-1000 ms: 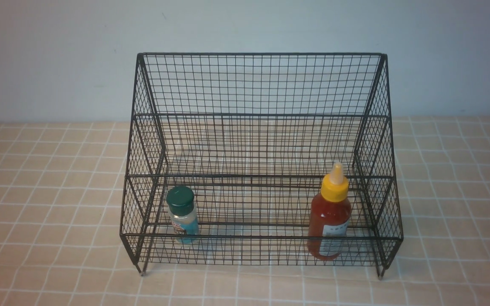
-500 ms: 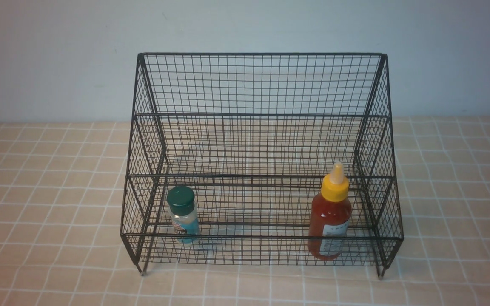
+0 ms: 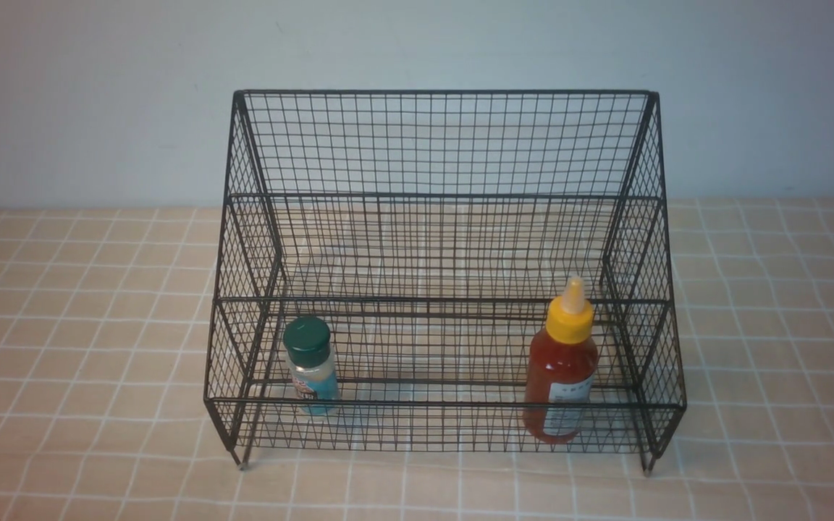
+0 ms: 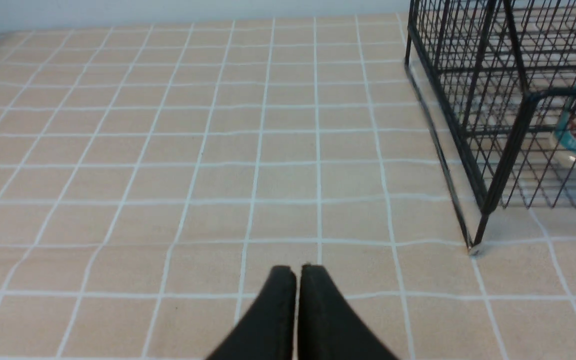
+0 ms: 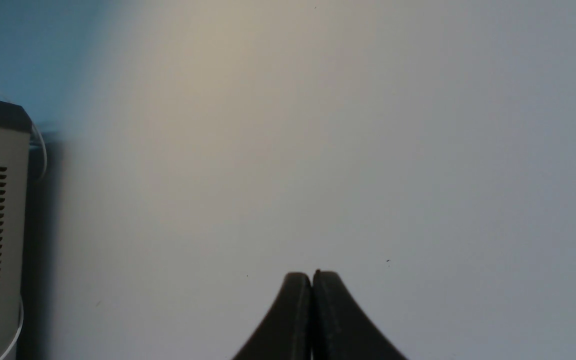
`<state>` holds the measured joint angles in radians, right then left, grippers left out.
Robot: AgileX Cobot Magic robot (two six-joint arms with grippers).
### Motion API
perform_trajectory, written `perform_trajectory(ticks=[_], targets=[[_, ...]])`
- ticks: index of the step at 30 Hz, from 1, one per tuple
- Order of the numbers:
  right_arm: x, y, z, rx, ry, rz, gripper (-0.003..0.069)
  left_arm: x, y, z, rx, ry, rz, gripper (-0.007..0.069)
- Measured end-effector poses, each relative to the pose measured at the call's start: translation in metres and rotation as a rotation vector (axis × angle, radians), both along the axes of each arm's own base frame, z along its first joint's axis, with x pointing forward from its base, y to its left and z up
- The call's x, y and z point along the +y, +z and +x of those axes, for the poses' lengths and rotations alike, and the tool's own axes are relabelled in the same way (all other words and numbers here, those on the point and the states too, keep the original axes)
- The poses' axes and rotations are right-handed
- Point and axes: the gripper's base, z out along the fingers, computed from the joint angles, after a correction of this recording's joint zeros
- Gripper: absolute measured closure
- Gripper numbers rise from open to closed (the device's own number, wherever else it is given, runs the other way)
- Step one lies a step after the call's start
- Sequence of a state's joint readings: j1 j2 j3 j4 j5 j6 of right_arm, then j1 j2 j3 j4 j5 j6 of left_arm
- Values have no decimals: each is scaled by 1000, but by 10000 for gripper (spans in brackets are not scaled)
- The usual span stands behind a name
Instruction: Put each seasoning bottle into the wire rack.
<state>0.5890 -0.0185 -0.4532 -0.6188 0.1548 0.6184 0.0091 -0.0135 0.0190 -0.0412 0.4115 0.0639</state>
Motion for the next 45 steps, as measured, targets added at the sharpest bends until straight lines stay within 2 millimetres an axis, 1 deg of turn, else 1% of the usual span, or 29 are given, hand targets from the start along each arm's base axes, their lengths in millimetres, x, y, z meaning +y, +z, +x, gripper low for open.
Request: perform_trajectory(ticks=[13,21,45], targets=[[0,0,0,0,0,0,671,0,0,1,-18,-1,0,631],[0,0,0,0,0,0,671,-3,1,1,-19,-64,4,631],[0,0,0,1,1,1,671,-3,0,1,-18,-67,4,631]])
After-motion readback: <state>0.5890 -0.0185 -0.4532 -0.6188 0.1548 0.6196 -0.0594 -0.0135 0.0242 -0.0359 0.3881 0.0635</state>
